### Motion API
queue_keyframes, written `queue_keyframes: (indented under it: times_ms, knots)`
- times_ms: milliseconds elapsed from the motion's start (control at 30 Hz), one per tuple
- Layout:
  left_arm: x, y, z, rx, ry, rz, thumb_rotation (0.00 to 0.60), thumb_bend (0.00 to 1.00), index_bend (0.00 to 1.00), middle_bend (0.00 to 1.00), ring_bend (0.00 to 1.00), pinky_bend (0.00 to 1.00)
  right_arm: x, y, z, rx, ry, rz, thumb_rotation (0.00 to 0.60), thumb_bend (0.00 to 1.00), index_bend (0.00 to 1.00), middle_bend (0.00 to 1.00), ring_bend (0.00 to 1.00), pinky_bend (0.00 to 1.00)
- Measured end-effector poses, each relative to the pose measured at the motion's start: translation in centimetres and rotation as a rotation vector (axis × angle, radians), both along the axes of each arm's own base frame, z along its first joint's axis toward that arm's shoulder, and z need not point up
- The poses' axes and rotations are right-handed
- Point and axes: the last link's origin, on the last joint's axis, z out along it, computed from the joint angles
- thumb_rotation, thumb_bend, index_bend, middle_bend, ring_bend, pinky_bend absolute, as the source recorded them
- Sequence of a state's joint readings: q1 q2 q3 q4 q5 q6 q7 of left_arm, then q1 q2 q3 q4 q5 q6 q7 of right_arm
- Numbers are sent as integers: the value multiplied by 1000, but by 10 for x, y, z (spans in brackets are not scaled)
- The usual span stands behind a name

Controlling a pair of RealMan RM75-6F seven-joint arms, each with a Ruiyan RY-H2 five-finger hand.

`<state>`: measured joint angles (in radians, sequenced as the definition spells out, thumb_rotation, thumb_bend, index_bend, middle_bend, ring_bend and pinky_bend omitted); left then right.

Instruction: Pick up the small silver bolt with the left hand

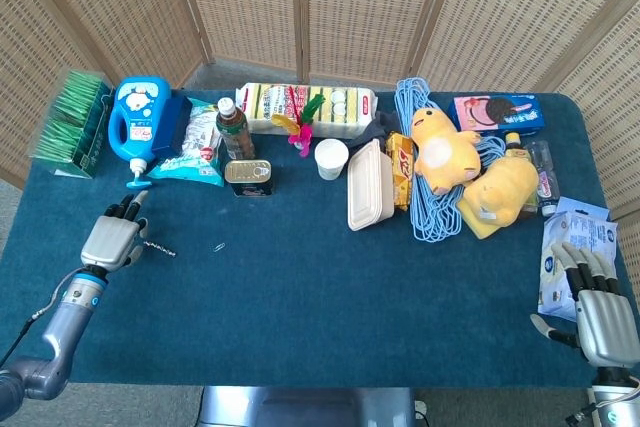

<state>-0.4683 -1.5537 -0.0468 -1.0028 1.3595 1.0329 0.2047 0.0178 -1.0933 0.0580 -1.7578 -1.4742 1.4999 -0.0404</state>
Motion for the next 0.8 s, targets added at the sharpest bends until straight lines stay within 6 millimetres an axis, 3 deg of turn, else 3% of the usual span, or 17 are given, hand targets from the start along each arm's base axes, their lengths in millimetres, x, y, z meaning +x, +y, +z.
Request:
queue_keyframes:
  times_ms: [800]
  knots:
    - [3, 0, -9, -5, 19, -13, 600, 593, 464, 0, 52, 179, 0, 0, 1, 0, -7, -1, 600, 0, 0, 0, 0, 0]
